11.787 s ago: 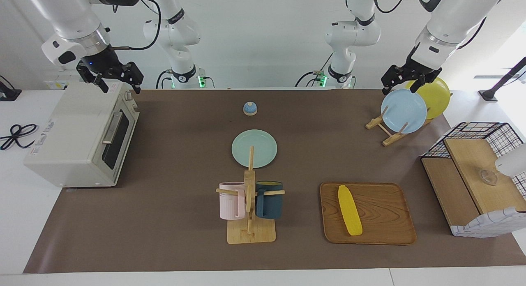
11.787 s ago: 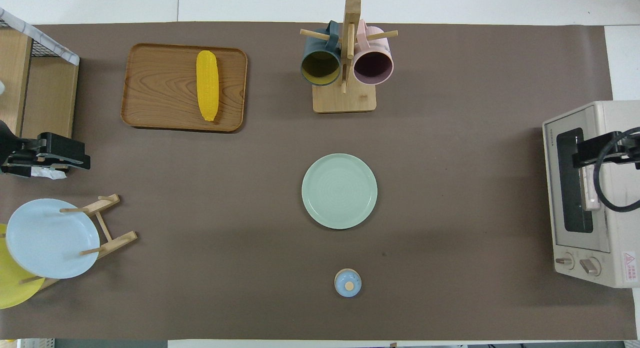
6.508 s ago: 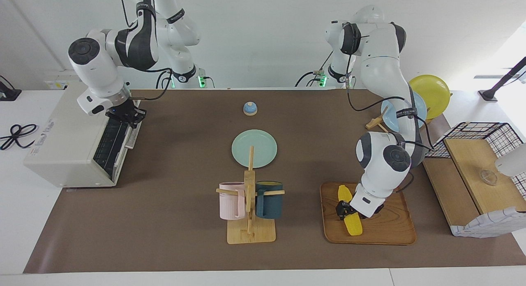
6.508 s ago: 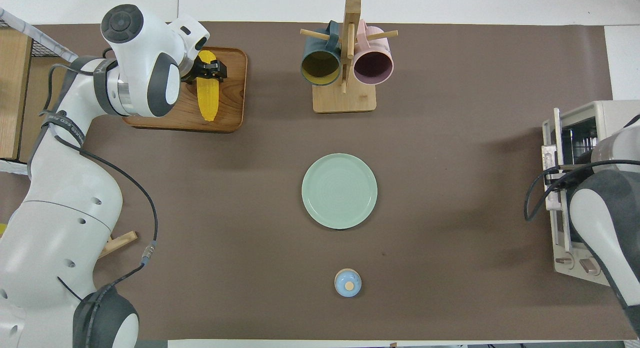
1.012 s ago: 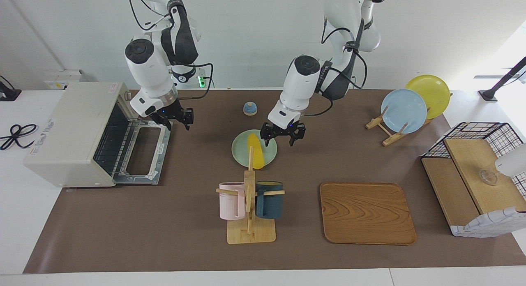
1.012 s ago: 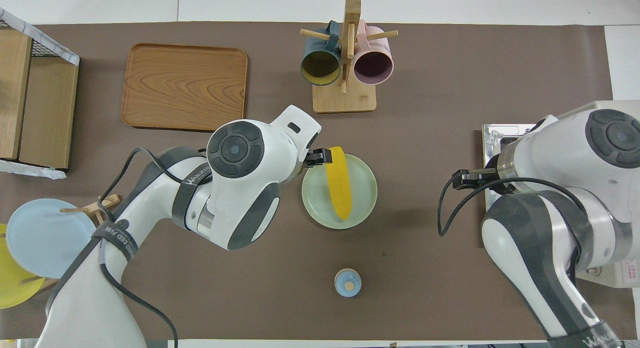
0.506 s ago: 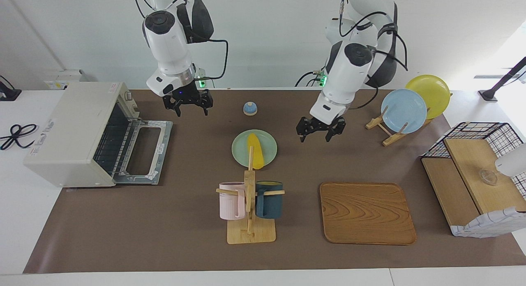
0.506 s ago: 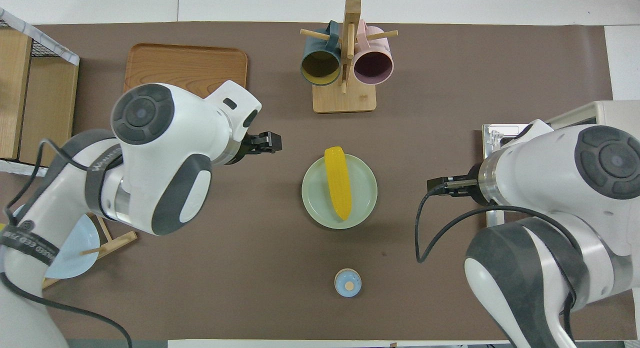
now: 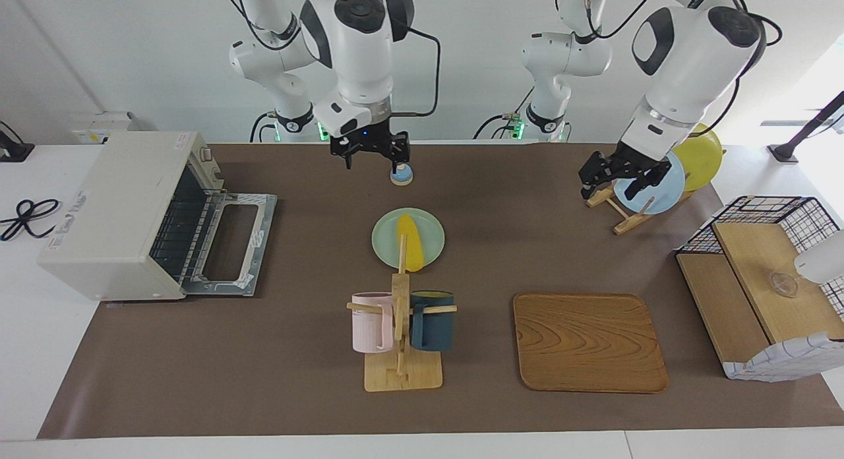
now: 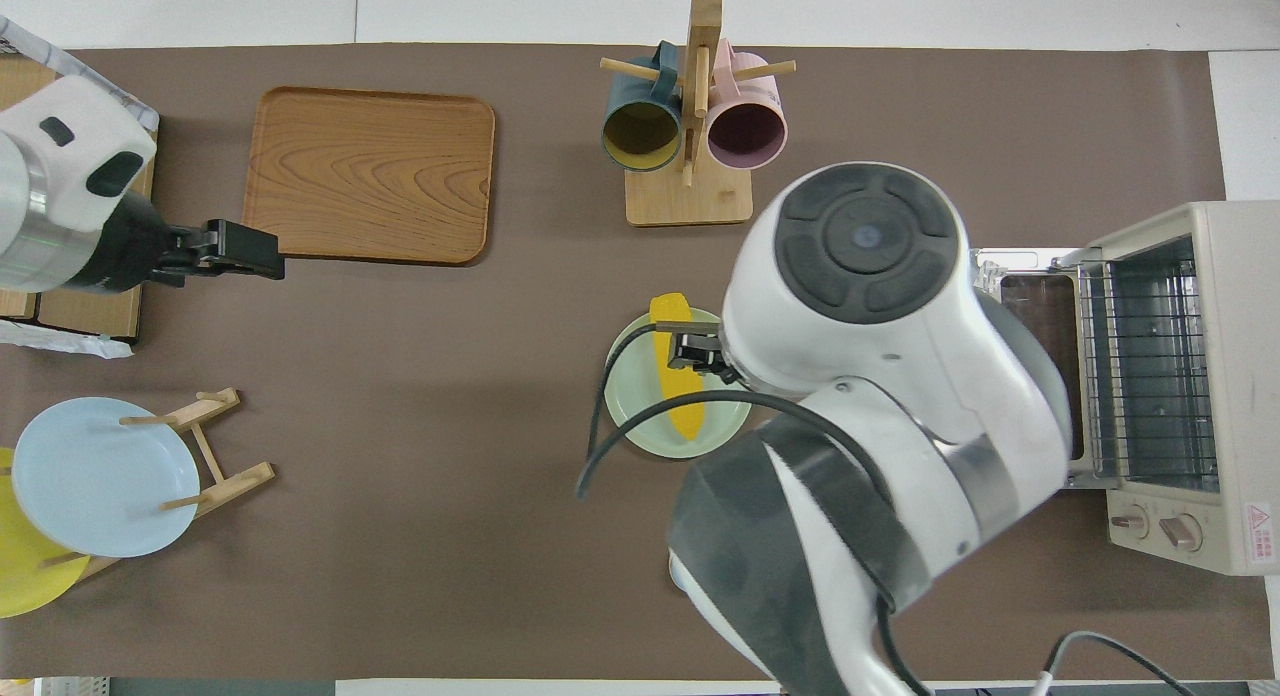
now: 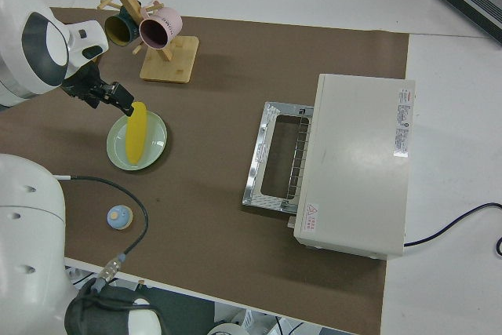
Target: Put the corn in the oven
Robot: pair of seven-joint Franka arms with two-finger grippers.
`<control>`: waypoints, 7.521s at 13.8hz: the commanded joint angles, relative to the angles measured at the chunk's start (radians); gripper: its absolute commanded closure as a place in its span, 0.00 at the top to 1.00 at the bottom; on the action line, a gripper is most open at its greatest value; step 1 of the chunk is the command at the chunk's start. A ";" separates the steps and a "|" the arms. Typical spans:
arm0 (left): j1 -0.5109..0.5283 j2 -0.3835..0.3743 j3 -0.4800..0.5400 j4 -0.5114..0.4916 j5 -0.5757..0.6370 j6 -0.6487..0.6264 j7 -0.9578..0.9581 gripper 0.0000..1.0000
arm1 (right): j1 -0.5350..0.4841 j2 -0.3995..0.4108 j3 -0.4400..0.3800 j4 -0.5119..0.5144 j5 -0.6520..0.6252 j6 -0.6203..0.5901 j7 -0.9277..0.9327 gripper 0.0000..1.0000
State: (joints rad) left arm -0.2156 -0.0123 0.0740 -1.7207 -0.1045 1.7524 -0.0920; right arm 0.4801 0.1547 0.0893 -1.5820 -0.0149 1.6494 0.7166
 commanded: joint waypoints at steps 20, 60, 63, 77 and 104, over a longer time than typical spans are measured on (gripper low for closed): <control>0.140 -0.071 -0.108 0.053 0.100 -0.183 0.052 1.00 | 0.242 0.349 0.000 -0.078 -0.295 0.386 0.222 0.43; 0.154 -0.048 -0.120 0.061 0.106 -0.139 0.041 1.00 | -0.046 -0.029 0.001 -0.328 -0.333 0.159 -0.149 0.00; 0.154 -0.048 -0.118 0.061 0.106 -0.139 0.041 1.00 | -0.095 -0.053 0.001 -0.365 -0.333 0.181 -0.201 0.00; 0.154 -0.048 -0.118 0.059 0.106 -0.139 0.041 1.00 | -0.313 -0.075 0.001 -0.475 -0.335 0.271 -0.368 0.00; 0.154 -0.048 -0.118 0.061 0.106 -0.139 0.041 1.00 | -0.568 -0.095 0.000 -0.566 -0.335 0.351 -0.641 0.00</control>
State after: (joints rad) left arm -0.0713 -0.0445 -0.0377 -1.6512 -0.0193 1.6142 -0.0539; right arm -0.0539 0.0776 0.0806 -2.1028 -0.3564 1.9768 0.1027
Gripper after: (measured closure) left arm 0.000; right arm 0.982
